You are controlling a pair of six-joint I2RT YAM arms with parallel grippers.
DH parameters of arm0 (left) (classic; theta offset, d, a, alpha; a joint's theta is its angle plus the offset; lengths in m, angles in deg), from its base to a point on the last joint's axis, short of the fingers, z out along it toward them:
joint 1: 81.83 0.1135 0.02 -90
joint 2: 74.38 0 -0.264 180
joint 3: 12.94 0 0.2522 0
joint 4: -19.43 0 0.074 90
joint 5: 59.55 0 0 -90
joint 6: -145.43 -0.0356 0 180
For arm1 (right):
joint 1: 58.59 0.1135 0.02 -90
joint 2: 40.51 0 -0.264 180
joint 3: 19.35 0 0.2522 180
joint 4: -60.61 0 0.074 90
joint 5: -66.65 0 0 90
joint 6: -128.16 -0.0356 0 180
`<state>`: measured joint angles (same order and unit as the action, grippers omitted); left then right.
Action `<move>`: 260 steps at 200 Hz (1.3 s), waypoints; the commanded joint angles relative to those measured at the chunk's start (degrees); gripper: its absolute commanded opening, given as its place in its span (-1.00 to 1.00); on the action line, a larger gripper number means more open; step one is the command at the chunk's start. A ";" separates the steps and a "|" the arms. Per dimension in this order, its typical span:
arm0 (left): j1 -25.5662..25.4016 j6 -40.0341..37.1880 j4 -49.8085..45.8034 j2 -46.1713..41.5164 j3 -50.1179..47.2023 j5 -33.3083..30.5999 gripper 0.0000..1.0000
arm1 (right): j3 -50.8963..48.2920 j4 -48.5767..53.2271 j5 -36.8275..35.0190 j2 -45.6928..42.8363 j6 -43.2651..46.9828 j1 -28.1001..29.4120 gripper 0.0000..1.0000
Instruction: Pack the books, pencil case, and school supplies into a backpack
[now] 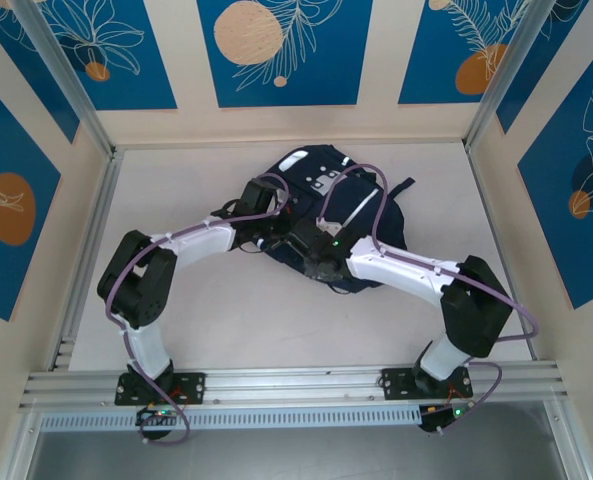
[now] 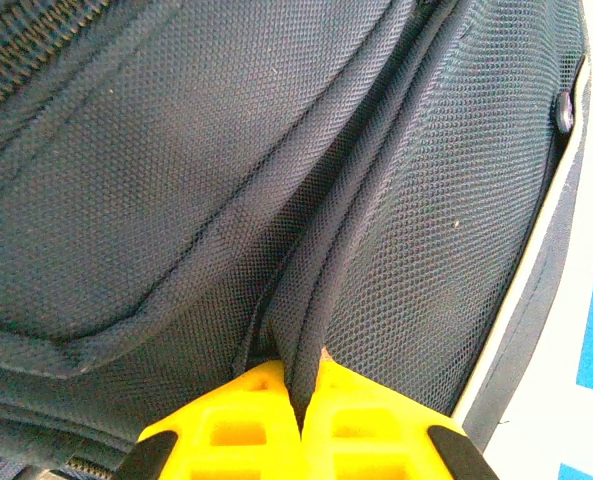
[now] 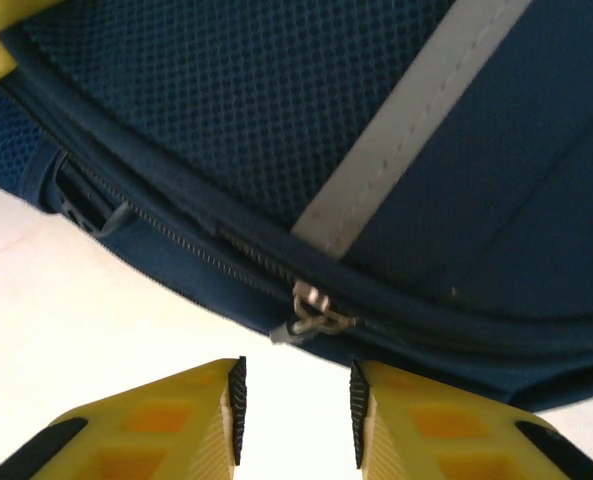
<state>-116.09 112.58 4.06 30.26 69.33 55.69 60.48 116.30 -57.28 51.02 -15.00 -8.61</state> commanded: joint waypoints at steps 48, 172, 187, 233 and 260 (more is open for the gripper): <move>-1.17 0.86 2.58 -2.54 0.45 2.78 -1.00 | 3.76 -2.21 -3.98 5.73 -1.72 -2.06 -0.39; -0.55 -2.11 -2.76 -2.86 -0.17 -3.82 -1.00 | 3.29 13.71 -4.56 -1.43 2.51 -1.41 -1.00; -0.38 -3.75 -4.59 -2.79 0.17 -5.52 -1.00 | 3.11 16.50 -2.51 -2.26 3.46 -2.33 -1.00; 1.10 -7.59 -7.97 -3.08 -0.27 -7.80 -1.00 | 1.78 21.88 -3.06 -3.41 8.61 -7.42 -1.00; 2.40 -9.64 -9.32 -4.13 -1.12 -8.27 -1.00 | 1.84 20.12 -1.99 -5.48 14.42 -11.58 -1.00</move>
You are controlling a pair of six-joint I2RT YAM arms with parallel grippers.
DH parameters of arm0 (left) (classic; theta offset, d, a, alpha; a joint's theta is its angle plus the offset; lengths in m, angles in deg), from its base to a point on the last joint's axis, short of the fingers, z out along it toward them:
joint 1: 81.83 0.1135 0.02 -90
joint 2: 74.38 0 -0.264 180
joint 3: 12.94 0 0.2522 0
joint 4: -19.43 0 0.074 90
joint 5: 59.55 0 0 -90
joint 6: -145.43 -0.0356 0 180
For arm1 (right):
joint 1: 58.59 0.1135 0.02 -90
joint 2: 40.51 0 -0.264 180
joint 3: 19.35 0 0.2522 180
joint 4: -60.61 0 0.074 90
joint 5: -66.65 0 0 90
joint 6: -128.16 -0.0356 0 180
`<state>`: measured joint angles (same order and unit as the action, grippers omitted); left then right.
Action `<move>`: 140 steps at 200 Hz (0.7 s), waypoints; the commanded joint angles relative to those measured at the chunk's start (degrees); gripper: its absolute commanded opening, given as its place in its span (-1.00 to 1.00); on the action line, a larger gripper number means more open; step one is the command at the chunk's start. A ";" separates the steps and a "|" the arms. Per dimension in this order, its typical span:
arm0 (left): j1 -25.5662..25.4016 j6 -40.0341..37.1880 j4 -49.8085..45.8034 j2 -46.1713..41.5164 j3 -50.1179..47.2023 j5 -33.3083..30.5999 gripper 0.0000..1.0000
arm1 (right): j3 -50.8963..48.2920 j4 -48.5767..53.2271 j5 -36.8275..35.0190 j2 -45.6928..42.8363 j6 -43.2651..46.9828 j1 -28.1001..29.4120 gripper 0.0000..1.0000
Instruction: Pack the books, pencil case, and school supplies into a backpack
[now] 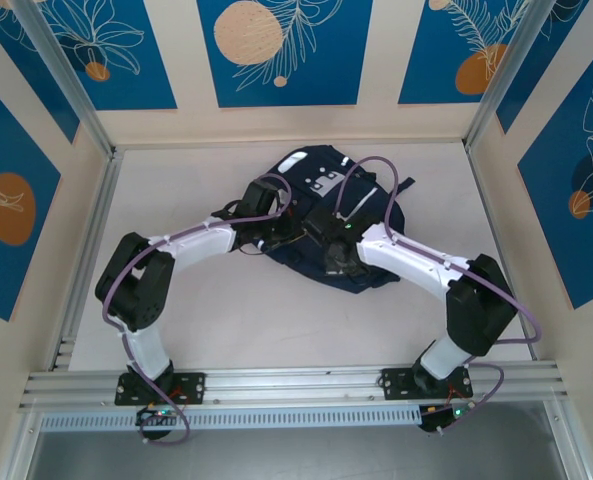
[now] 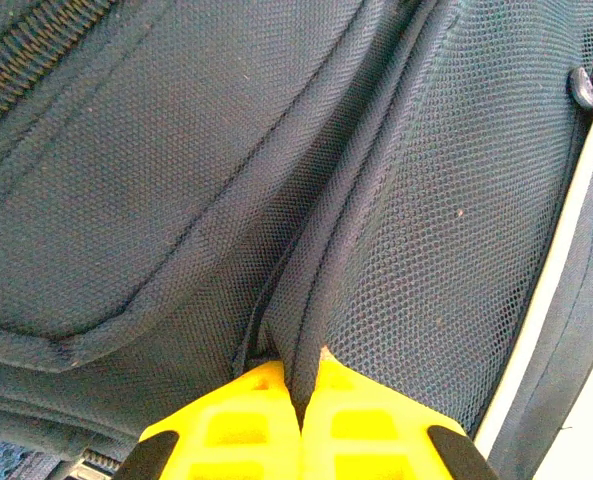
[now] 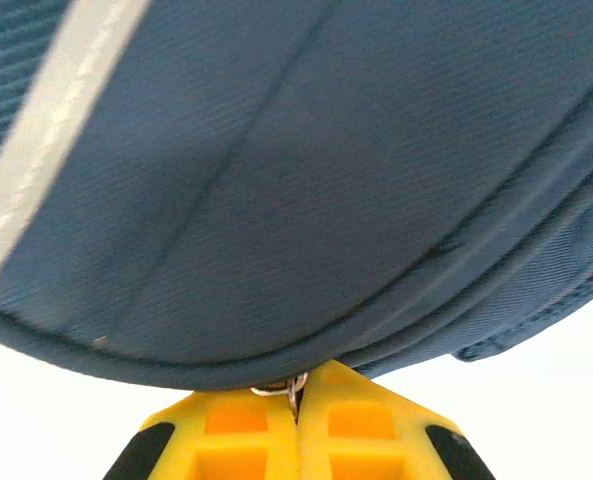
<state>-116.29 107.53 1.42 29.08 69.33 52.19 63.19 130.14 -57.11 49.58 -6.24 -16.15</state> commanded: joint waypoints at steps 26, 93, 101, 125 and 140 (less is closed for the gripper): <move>3.94 -7.16 -8.23 -4.17 -1.41 -4.73 -1.00 | 0.69 3.47 -0.14 -4.25 12.05 -8.35 -1.00; 10.20 -7.34 -8.83 -16.38 -9.19 -2.69 0.00 | 4.93 -13.23 24.79 1.91 23.29 -4.47 -1.00; 10.82 -6.20 -8.53 -18.65 -11.09 -2.46 0.09 | 5.58 -14.70 26.67 3.01 23.11 -3.67 -1.00; 11.41 -0.37 -5.66 -24.06 -17.01 -1.04 0.23 | 8.03 -18.58 32.59 6.29 22.44 -1.14 -1.00; 11.47 5.75 -0.59 -26.07 -21.51 0.41 0.27 | 10.03 -20.08 34.63 8.41 21.96 0.51 -1.00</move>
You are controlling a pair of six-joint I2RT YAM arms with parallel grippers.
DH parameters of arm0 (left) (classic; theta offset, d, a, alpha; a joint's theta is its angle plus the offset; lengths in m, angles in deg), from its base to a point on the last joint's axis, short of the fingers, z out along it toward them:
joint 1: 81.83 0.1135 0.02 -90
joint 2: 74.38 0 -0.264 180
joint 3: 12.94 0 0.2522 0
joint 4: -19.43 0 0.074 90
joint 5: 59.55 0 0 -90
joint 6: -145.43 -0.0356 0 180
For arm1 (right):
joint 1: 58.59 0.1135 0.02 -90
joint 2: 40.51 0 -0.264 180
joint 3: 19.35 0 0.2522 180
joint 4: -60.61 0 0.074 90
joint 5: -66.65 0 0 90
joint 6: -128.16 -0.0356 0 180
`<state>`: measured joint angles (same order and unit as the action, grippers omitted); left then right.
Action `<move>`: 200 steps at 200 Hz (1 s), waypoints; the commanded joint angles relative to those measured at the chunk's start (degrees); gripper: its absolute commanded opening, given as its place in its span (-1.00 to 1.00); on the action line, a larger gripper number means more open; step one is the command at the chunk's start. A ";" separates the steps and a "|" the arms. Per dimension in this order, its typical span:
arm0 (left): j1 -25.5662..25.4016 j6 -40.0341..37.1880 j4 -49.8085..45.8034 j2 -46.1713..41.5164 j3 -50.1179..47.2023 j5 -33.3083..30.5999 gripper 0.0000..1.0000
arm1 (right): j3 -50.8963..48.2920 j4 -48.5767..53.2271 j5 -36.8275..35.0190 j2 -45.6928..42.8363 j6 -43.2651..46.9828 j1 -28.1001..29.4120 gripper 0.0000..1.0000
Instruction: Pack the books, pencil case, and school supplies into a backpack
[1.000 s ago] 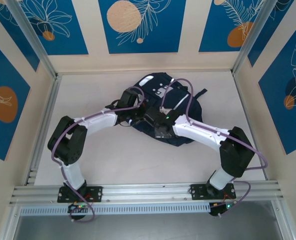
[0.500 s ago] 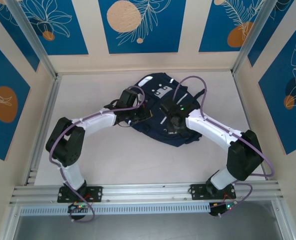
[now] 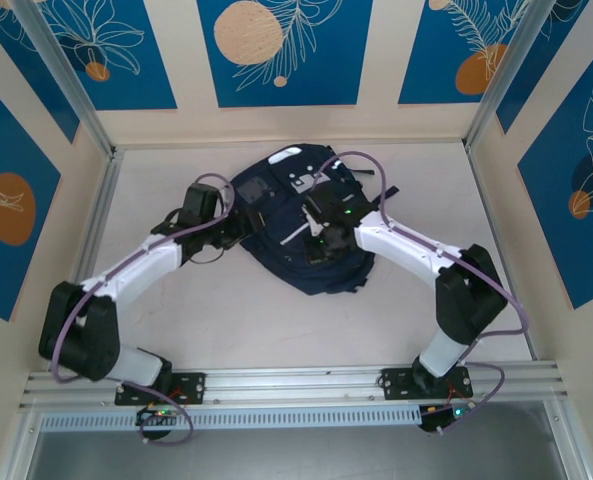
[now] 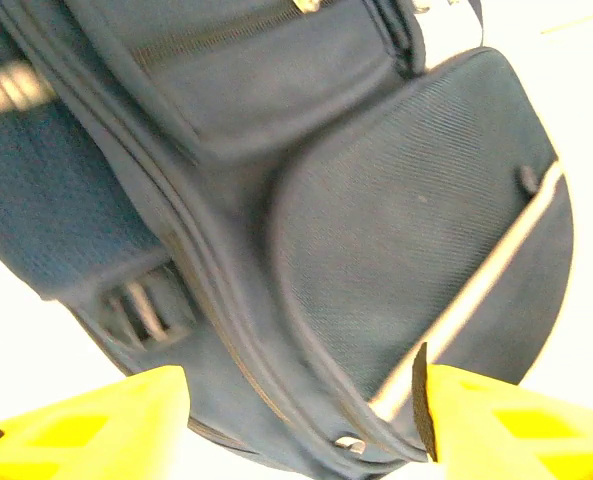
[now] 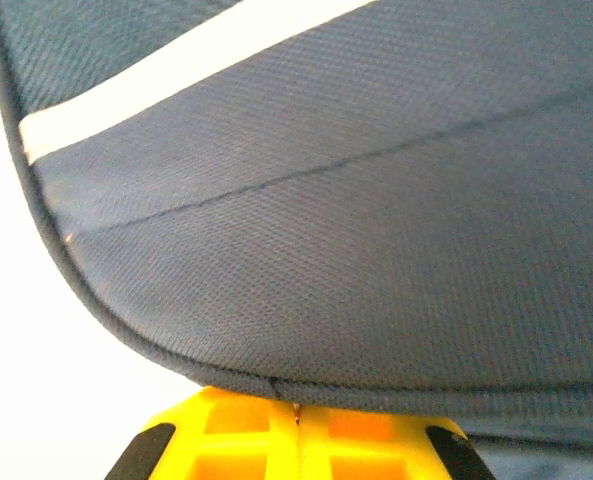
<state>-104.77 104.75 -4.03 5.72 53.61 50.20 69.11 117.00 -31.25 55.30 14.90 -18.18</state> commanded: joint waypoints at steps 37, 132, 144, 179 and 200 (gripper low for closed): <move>-0.09 18.31 13.34 -5.80 -13.06 1.59 0.29 | 8.07 -8.99 10.98 6.87 -0.24 5.62 -1.00; -0.11 17.35 12.40 -1.12 -8.94 -1.18 -0.38 | 9.72 -6.54 7.70 8.30 -0.29 8.00 -1.00; -0.09 16.41 11.02 -0.48 -8.09 -1.72 -0.54 | 10.45 -4.74 5.90 8.26 -0.24 8.29 -1.00; -0.09 13.78 7.98 1.50 -7.18 -3.54 -1.00 | 10.46 2.12 -2.63 6.52 0.15 8.14 -1.00; 0.08 11.40 5.57 2.41 -7.00 -5.38 -1.00 | 8.01 4.69 -6.36 3.91 1.31 6.03 -1.00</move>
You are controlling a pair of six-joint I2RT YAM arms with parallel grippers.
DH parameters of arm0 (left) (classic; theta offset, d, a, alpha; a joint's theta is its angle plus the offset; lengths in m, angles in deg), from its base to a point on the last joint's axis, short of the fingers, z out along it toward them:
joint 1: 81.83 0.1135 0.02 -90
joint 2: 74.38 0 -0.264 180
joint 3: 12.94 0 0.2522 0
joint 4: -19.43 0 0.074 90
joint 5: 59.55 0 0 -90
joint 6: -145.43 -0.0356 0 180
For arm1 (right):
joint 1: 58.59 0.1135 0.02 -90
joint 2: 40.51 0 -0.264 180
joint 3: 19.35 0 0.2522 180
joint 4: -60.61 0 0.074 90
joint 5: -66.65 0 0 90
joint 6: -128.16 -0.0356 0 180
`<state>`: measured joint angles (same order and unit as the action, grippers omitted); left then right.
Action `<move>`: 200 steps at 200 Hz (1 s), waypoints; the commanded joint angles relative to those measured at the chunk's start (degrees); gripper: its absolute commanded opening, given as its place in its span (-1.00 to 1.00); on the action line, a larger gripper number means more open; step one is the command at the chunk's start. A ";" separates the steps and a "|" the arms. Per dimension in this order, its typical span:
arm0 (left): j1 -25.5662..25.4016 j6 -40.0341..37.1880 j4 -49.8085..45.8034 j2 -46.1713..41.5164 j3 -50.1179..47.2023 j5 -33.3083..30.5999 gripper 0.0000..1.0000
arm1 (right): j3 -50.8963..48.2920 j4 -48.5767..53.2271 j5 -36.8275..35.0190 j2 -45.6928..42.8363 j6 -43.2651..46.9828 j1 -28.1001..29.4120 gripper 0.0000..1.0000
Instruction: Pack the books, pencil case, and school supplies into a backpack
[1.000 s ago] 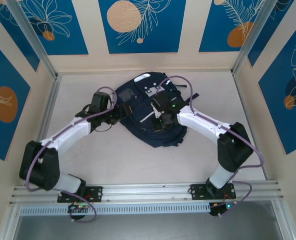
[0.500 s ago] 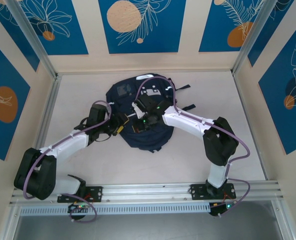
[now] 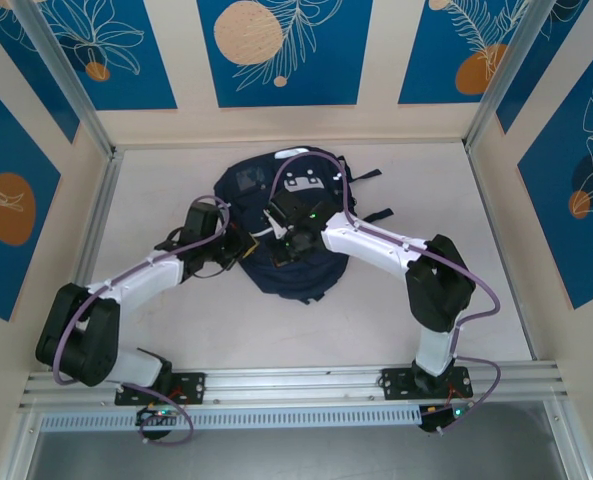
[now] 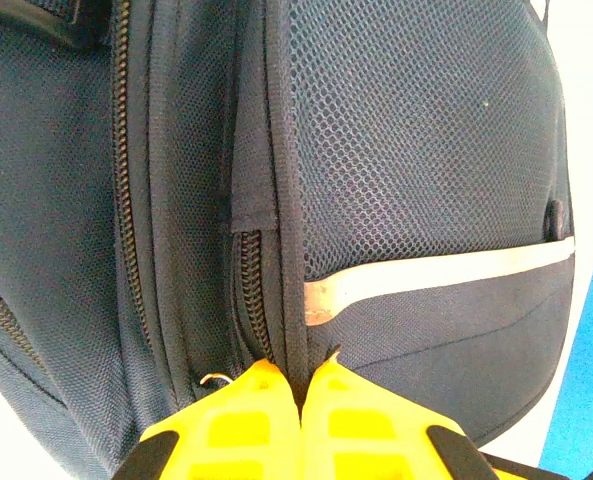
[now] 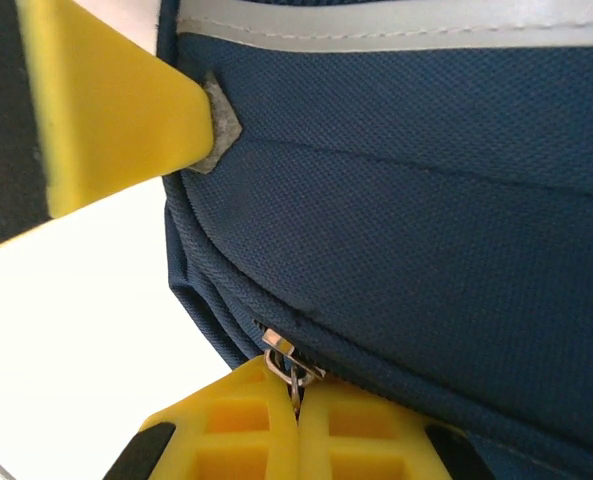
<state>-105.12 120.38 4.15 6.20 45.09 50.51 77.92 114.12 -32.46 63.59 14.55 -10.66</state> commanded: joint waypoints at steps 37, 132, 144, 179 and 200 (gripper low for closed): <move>2.16 -7.77 -6.18 1.48 1.02 -7.66 -1.00 | -5.10 8.04 -8.10 -8.64 6.26 -9.72 -1.00; 7.32 -15.86 -12.57 -0.63 0.51 -5.06 -1.00 | 0.45 1.89 -1.79 -5.77 29.07 -23.28 -1.00; 7.68 -16.67 -12.96 -0.76 0.47 -4.77 -1.00 | 1.97 1.65 -2.99 -3.99 32.04 -23.90 -1.00; 8.86 -19.23 -15.21 -1.30 0.21 -4.08 -1.00 | 6.23 2.17 -0.79 -1.12 36.76 -27.66 -1.00; 9.23 -19.99 -14.15 -2.35 0.11 -1.32 -1.00 | 8.32 5.00 5.35 -0.69 37.93 -27.91 -1.00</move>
<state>-96.70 103.26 -8.03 5.98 45.66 47.32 82.22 118.81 -31.84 62.95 47.77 -38.07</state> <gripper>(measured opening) 0.040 0.063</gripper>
